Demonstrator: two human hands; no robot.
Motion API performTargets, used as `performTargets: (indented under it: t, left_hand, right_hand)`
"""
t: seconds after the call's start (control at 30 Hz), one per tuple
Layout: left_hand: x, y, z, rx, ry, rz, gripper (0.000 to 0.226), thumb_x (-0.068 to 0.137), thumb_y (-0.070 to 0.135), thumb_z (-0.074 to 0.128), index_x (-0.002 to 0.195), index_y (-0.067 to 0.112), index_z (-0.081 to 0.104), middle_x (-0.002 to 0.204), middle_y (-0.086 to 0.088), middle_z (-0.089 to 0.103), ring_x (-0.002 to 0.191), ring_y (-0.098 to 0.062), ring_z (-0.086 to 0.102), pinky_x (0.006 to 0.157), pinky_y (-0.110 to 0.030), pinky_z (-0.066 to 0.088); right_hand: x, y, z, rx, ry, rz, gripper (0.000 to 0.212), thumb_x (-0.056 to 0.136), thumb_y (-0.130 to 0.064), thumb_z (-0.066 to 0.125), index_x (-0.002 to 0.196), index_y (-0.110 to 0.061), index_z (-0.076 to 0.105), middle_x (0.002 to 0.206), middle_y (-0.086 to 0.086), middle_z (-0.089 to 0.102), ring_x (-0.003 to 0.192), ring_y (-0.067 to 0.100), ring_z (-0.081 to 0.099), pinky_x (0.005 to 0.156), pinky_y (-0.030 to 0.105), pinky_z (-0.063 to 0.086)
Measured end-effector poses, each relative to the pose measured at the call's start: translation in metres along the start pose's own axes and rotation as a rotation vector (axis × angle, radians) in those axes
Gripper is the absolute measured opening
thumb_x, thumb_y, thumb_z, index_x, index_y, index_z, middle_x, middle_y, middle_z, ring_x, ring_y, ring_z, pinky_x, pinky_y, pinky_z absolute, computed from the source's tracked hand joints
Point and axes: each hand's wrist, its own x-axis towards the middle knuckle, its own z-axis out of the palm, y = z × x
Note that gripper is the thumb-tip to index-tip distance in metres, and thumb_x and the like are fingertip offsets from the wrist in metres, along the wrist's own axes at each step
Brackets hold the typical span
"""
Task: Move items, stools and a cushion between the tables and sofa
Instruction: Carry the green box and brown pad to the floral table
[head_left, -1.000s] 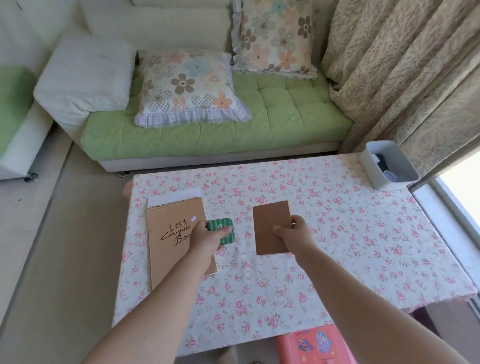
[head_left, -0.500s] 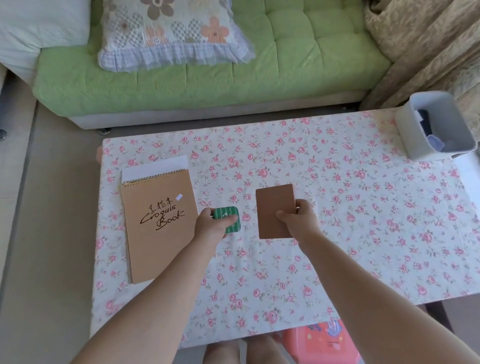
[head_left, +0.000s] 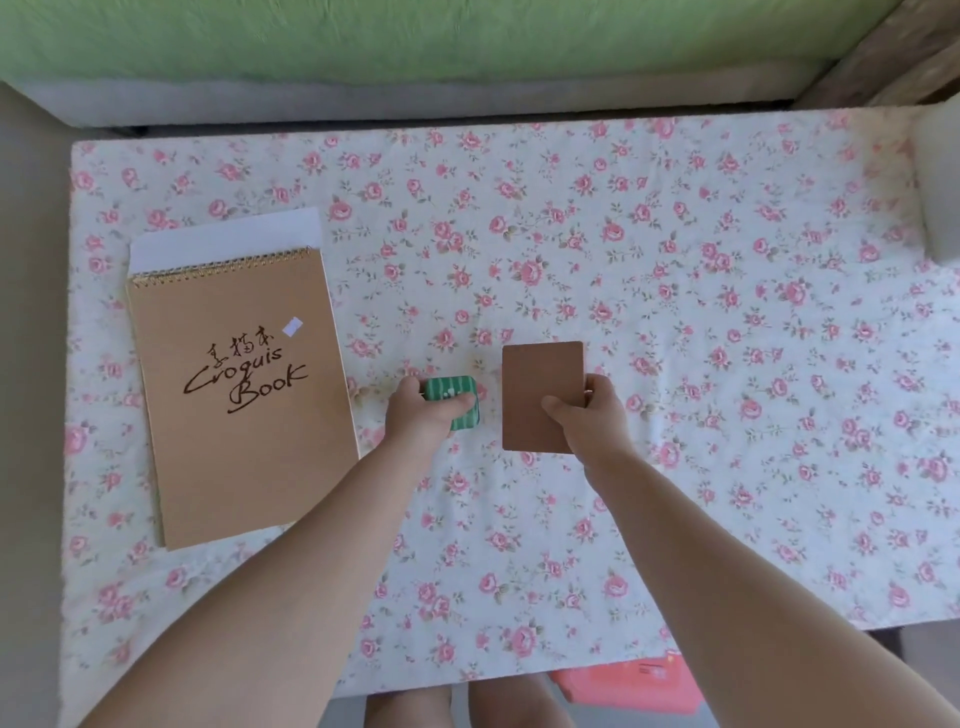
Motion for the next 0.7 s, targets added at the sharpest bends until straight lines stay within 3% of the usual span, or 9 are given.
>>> performTargets:
  t: [0.13,0.23,0.3,0.33,0.4,0.5,0.7]
  left_hand:
    - [0.012,-0.009,0.009,0.04,0.044,0.018,0.034,0.076,0.014,0.076,0.097,0.006,0.049,0.1,-0.012,0.058,0.099,-0.033,0.061,0.089,-0.048,0.052]
    - [0.014,-0.016,0.016,0.098,0.073,0.047,0.034,0.077,0.019,0.076,0.095,0.01,0.048,0.092,-0.005,0.057,0.088,-0.027,0.059,0.068,-0.033,0.053]
    - [0.014,-0.017,0.02,0.148,0.119,0.077,0.034,0.077,0.022,0.075,0.094,0.011,0.047,0.081,0.002,0.053,0.079,-0.021,0.054,0.053,-0.025,0.043]
    - [0.014,-0.017,0.022,0.163,0.149,0.088,0.034,0.077,0.023,0.075,0.094,0.011,0.048,0.081,0.002,0.053,0.078,-0.02,0.053,0.053,-0.026,0.04]
    - [0.014,-0.017,0.024,0.21,0.214,0.1,0.036,0.077,0.024,0.075,0.097,0.007,0.051,0.09,-0.005,0.056,0.08,-0.023,0.054,0.06,-0.03,0.041]
    - [0.015,-0.016,0.025,0.272,0.272,0.098,0.042,0.075,0.027,0.076,0.099,0.001,0.053,0.103,-0.016,0.059,0.09,-0.031,0.058,0.066,-0.036,0.045]
    - [0.015,-0.015,0.018,0.352,0.337,0.171,0.049,0.073,0.028,0.077,0.11,0.004,0.057,0.112,-0.014,0.057,0.101,-0.03,0.057,0.085,-0.042,0.051]
  right_hand:
    - [0.016,0.01,-0.003,0.009,-0.024,0.0,0.028,0.084,-0.013,0.063,0.104,-0.021,0.046,0.09,-0.007,0.055,0.08,0.008,0.055,0.06,0.02,0.043]
    - [0.021,0.017,-0.003,0.019,-0.068,0.016,0.028,0.084,-0.012,0.064,0.105,-0.021,0.047,0.095,-0.003,0.058,0.087,0.015,0.058,0.071,0.029,0.051]
    - [0.024,0.02,-0.001,0.011,-0.083,0.025,0.029,0.084,-0.013,0.064,0.107,-0.021,0.047,0.099,0.0,0.059,0.091,0.018,0.058,0.078,0.034,0.053]
    - [0.026,0.021,0.0,-0.001,-0.08,0.023,0.03,0.084,-0.014,0.063,0.109,-0.021,0.047,0.1,0.0,0.059,0.089,0.016,0.058,0.075,0.032,0.053]
    - [0.027,0.021,0.001,-0.057,-0.068,-0.006,0.035,0.085,-0.018,0.063,0.116,-0.02,0.047,0.096,-0.005,0.058,0.084,0.011,0.057,0.066,0.025,0.048]
    - [0.027,0.023,0.001,-0.202,-0.037,-0.066,0.041,0.086,-0.023,0.061,0.124,-0.016,0.047,0.097,-0.006,0.055,0.086,0.015,0.054,0.062,0.022,0.042]
    - [0.024,0.024,-0.002,-0.402,0.012,-0.155,0.046,0.085,-0.03,0.062,0.124,-0.011,0.047,0.116,0.007,0.056,0.089,0.016,0.049,0.071,0.027,0.039]
